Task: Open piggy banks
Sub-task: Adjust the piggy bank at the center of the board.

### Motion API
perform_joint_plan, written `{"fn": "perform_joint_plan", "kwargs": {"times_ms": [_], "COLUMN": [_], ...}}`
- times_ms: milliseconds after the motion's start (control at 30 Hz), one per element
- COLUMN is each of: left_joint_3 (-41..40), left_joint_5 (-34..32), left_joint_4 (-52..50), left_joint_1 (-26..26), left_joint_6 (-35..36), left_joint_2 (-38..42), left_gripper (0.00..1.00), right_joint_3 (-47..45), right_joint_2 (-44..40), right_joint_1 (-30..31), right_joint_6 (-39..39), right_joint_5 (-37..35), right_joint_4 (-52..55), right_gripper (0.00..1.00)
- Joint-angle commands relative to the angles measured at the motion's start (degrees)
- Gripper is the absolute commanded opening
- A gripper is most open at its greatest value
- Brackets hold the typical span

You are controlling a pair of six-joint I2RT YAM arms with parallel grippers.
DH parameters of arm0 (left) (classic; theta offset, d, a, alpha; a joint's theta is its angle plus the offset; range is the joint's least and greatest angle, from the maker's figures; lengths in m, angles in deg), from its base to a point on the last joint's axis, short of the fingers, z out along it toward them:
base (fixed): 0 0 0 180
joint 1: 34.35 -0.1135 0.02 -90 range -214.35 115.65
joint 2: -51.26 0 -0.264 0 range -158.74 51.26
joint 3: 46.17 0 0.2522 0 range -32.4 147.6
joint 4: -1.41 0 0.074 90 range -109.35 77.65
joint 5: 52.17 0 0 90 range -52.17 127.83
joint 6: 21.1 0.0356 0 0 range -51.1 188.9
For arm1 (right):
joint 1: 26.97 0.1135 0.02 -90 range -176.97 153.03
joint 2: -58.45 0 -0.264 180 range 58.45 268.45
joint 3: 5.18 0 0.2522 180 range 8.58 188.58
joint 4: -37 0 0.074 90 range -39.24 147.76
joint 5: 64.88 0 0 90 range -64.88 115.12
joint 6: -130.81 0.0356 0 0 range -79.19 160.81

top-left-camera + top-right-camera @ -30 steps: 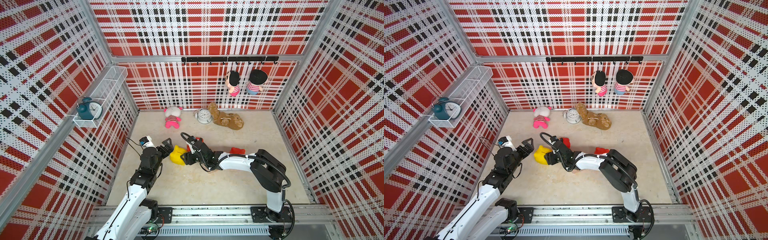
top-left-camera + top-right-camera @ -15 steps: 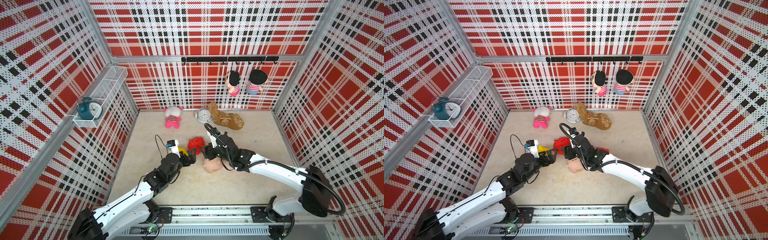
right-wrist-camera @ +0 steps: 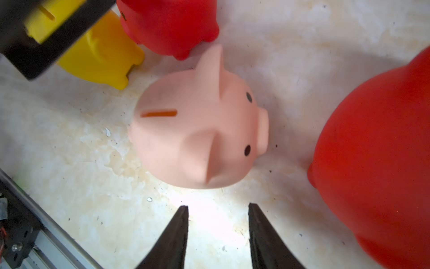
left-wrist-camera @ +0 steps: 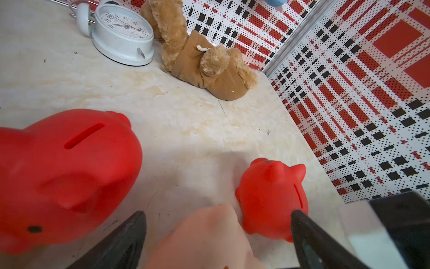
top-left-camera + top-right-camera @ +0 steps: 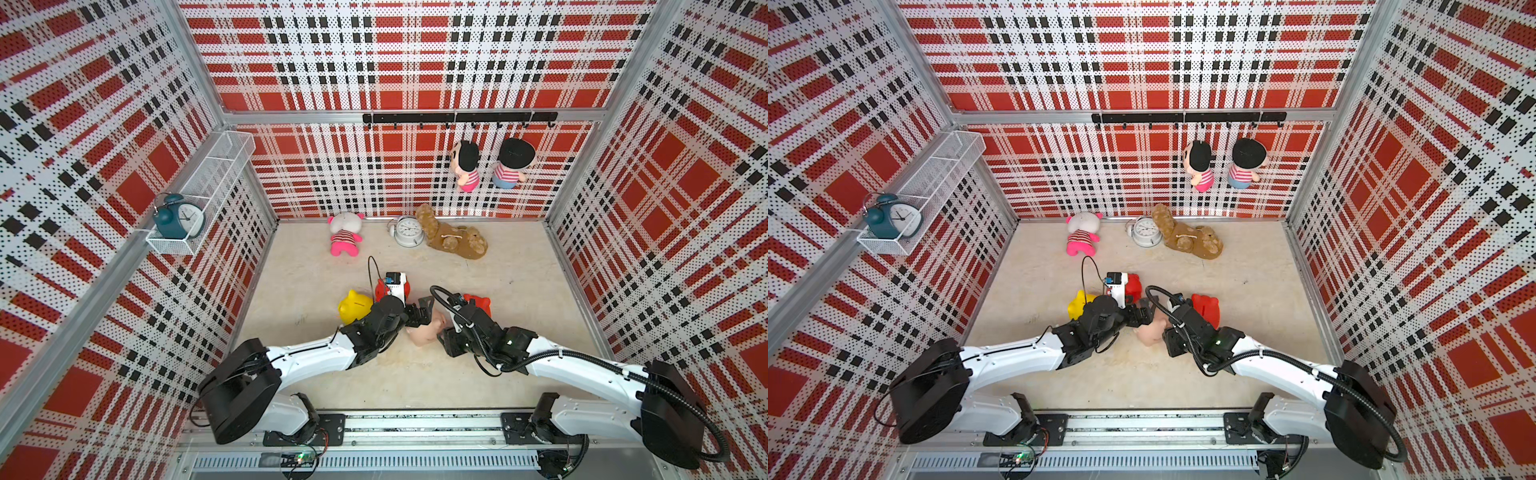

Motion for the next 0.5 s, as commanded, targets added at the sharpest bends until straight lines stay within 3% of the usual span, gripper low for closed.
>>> {"fn": "perform_joint_plan", "kwargs": {"times_ms": [0,200,300,467], "left_joint_3": [2.0,1.7,0.1,0.3], "left_joint_5": [2.1,2.8,6.3,8.9], "left_joint_4": [2.8,5.2,9.0,11.3], "left_joint_1": [0.2,-1.1,-2.5,-2.1], "left_joint_6": [2.6,2.7,1.1,1.6], "left_joint_2": [-3.1,-8.0,-9.7,-11.5], "left_gripper": [0.98,0.98,0.99,0.97], "right_joint_3": [-1.9,-4.8,-7.6,-10.8], "right_joint_2": [-1.0,1.2,1.2,2.5], "right_joint_1": [-0.3,-1.0,-1.1,-1.3], "right_joint_6": [0.9,-0.5,-0.3,0.4], "right_joint_5": [1.5,0.9,-0.4,3.0], "right_joint_4": [-4.8,-10.7,-15.2,-22.1], "right_gripper": [0.47,0.46,0.44,0.40]}}
